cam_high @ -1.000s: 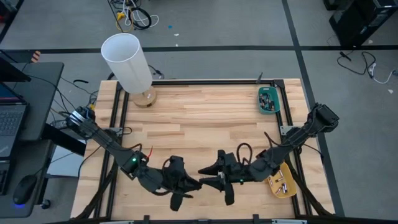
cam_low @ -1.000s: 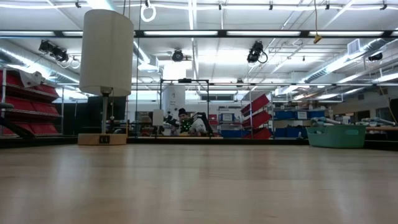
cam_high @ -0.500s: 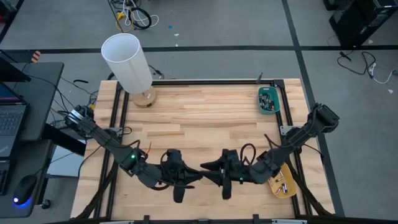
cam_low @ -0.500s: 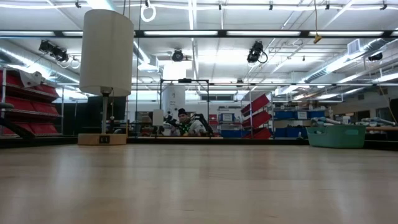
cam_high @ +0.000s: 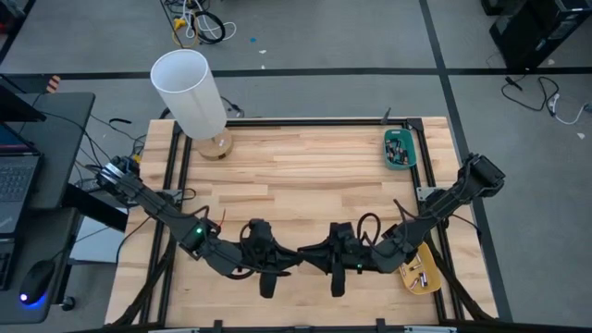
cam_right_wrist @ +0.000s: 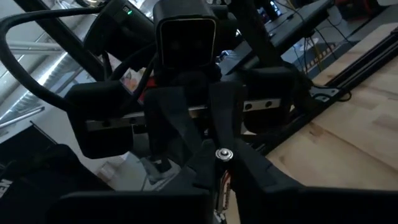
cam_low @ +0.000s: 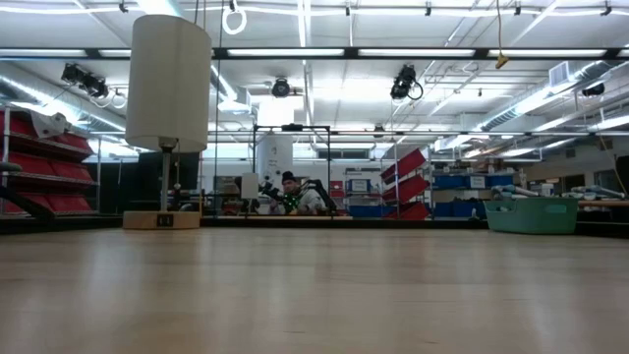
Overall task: Sort batteries
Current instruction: Put the silver battery into the yellow bin
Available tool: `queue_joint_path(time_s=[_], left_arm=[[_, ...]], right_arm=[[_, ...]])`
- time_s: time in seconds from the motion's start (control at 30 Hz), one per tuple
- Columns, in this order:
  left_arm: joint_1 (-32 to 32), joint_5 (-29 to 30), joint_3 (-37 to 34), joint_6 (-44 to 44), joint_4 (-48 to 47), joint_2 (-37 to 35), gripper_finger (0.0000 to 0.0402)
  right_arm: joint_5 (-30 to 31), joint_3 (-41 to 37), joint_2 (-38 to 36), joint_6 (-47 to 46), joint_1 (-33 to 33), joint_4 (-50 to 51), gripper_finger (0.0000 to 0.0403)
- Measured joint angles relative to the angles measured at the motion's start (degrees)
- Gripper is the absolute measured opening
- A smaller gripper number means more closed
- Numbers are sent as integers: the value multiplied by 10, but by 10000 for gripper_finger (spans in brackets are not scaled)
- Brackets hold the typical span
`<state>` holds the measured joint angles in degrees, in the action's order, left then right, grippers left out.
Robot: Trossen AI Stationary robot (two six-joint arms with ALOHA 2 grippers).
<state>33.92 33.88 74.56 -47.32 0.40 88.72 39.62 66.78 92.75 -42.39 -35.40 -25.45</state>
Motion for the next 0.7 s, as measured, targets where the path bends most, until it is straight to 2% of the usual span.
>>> queue_joint_path(time_s=[0.07,0.23,0.33,0.4,0.53,0.63,0.7], left_arm=[[-2,0,0,-7,0,-1,41],[-10,-2,0,-31,-17,-1,54],[-17,1,1,-84,-88,-12,77],[-19,10,0,-105,-155,-28,97],[-16,31,0,-116,-251,-83,135],[-7,53,0,-109,-319,-130,153],[1,66,0,-101,-360,-158,157]], right_arm=[[0,0,-1,0,0,3,15],[36,0,-1,-12,-1,17,14],[82,0,-4,-23,-2,62,14],[118,0,-19,-63,-2,140,14],[146,1,-56,-229,-5,344,14],[105,0,-78,-340,-6,486,14],[32,1,-93,-410,-7,591,14]])
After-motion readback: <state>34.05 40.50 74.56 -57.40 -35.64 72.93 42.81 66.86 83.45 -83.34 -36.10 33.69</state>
